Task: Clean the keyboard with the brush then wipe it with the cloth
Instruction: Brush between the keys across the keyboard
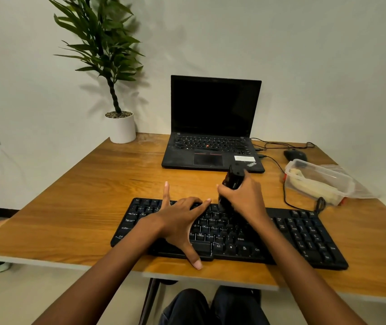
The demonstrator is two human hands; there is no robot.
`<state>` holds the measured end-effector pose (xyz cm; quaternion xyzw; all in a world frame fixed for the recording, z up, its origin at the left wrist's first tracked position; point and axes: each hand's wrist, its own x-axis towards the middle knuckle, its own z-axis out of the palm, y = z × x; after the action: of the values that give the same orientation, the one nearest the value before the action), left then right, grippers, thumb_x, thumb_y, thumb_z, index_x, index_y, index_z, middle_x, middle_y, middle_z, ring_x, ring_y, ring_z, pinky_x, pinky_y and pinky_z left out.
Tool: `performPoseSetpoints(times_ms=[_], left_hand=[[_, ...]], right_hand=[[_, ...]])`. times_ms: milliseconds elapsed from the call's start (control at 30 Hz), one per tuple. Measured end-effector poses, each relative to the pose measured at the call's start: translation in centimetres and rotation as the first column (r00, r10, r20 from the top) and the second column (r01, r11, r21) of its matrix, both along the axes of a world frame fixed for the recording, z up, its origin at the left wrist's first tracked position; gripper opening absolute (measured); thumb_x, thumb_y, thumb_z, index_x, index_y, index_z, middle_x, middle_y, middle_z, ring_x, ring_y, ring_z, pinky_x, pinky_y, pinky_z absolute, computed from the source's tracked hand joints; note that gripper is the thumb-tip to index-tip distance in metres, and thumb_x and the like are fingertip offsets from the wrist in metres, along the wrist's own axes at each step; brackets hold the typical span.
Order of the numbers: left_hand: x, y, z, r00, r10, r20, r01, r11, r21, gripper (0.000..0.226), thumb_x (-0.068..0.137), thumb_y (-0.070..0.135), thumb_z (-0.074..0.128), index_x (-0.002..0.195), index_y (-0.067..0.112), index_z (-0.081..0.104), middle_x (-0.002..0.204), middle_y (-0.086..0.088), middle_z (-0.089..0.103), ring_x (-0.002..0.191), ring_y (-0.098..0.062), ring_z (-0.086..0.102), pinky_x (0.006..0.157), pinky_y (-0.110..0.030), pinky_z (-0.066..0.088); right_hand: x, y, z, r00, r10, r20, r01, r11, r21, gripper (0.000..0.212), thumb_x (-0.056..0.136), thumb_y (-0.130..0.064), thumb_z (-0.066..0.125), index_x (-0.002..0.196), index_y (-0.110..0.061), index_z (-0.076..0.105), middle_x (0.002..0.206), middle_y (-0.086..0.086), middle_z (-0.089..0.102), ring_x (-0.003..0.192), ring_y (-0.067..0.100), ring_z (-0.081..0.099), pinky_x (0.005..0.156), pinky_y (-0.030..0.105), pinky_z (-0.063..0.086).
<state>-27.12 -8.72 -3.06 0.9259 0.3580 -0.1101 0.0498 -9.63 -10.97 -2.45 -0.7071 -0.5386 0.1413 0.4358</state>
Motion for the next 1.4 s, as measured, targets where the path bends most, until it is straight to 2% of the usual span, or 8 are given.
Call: performPoseSetpoints(times_ms=[167, 367, 600, 733, 933, 1133, 1300, 1400], left_hand=[[-0.1, 0.1, -0.1, 1.000, 0.003, -0.003, -0.003, 1.000, 0.002, 0.133, 0.060, 0.073, 0.068, 0.148, 0.023, -0.018, 0.158, 0.000, -0.004, 0.146, -0.020, -0.007, 0.089, -0.068, -0.034], [-0.1, -0.1, 0.1, 1.000, 0.004, -0.016, -0.004, 1.000, -0.008, 0.131, 0.061, 0.073, 0.067, 0.150, 0.022, -0.014, 0.159, 0.000, -0.006, 0.146, -0.020, -0.009, 0.092, -0.069, -0.032], [-0.1, 0.0, 0.0, 1.000, 0.003, -0.017, -0.003, 1.000, 0.005, 0.131, 0.061, 0.073, 0.067, 0.150, 0.022, -0.014, 0.158, 0.000, -0.006, 0.146, -0.020, -0.008, 0.091, -0.068, -0.033], [-0.1, 0.1, -0.2, 1.000, 0.004, -0.010, -0.004, 1.000, 0.001, 0.131, 0.061, 0.074, 0.067, 0.150, 0.022, -0.014, 0.158, -0.001, -0.006, 0.146, -0.020, -0.008, 0.091, -0.069, -0.033], [-0.1, 0.0, -0.1, 1.000, 0.003, -0.016, -0.003, 1.000, 0.011, 0.130, 0.061, 0.074, 0.067, 0.150, 0.022, -0.012, 0.159, -0.002, -0.005, 0.146, -0.020, -0.007, 0.091, -0.070, -0.032], [-0.1, 0.0, -0.2, 1.000, 0.002, -0.016, -0.002, 1.000, 0.013, 0.131, 0.061, 0.074, 0.067, 0.150, 0.021, -0.014, 0.159, -0.001, -0.006, 0.146, -0.020, -0.007, 0.090, -0.069, -0.033], [-0.1, 0.1, -0.1, 1.000, -0.001, -0.013, 0.001, 1.000, 0.015, 0.132, 0.061, 0.073, 0.067, 0.150, 0.019, -0.013, 0.159, -0.001, -0.006, 0.146, -0.020, -0.008, 0.090, -0.067, -0.035], [-0.1, 0.1, -0.1, 1.000, 0.002, -0.012, -0.002, 1.000, 0.007, 0.133, 0.061, 0.074, 0.067, 0.149, 0.019, -0.014, 0.159, 0.000, -0.006, 0.146, -0.019, -0.009, 0.091, -0.068, -0.033]], right_hand=[[0.2, -0.7, 0.8, 0.998, 0.064, 0.021, -0.056, 0.963, -0.264, 0.023, 0.074, -0.029, 0.069, 0.073, -0.017, 0.050, 0.068, 0.003, 0.058, 0.054, 0.016, 0.056, 0.047, 0.027, 0.047], [-0.1, -1.3, 0.0, 0.998, -0.054, -0.018, 0.053, 0.998, -0.031, 0.028, 0.072, -0.033, 0.071, 0.087, -0.018, 0.052, 0.076, 0.000, 0.061, 0.068, 0.019, 0.060, 0.059, 0.034, 0.053], [0.0, -1.9, 1.1, 0.999, 0.012, -0.046, -0.020, 0.982, -0.187, 0.030, 0.070, -0.033, 0.072, 0.085, -0.014, 0.055, 0.071, 0.003, 0.064, 0.047, 0.013, 0.056, 0.040, 0.023, 0.046], [-1.3, -2.5, -0.5, 0.996, -0.065, -0.060, 0.065, 0.998, 0.000, 0.032, 0.068, -0.036, 0.071, 0.087, -0.020, 0.051, 0.074, -0.001, 0.060, 0.066, 0.020, 0.061, 0.058, 0.037, 0.055], [-1.0, -2.4, 0.7, 0.998, 0.058, 0.027, -0.048, 0.959, -0.280, 0.030, 0.067, -0.038, 0.070, 0.079, -0.020, 0.050, 0.077, 0.002, 0.062, 0.061, 0.018, 0.060, 0.051, 0.030, 0.051], [-1.3, -2.8, -0.4, 1.000, -0.015, -0.008, 0.015, 1.000, -0.019, 0.028, 0.073, -0.030, 0.068, 0.089, -0.018, 0.050, 0.075, -0.001, 0.058, 0.064, 0.011, 0.055, 0.051, 0.024, 0.042], [-0.5, -3.1, 0.4, 0.996, 0.079, -0.048, -0.089, 0.958, -0.272, 0.024, 0.074, -0.028, 0.069, 0.081, -0.015, 0.050, 0.068, 0.000, 0.058, 0.052, 0.012, 0.054, 0.042, 0.022, 0.042], [-0.1, -2.3, 1.6, 0.998, 0.025, -0.066, -0.037, 0.983, -0.182, 0.021, 0.073, -0.026, 0.069, 0.079, -0.015, 0.052, 0.068, 0.001, 0.058, 0.054, 0.015, 0.056, 0.043, 0.024, 0.045]])
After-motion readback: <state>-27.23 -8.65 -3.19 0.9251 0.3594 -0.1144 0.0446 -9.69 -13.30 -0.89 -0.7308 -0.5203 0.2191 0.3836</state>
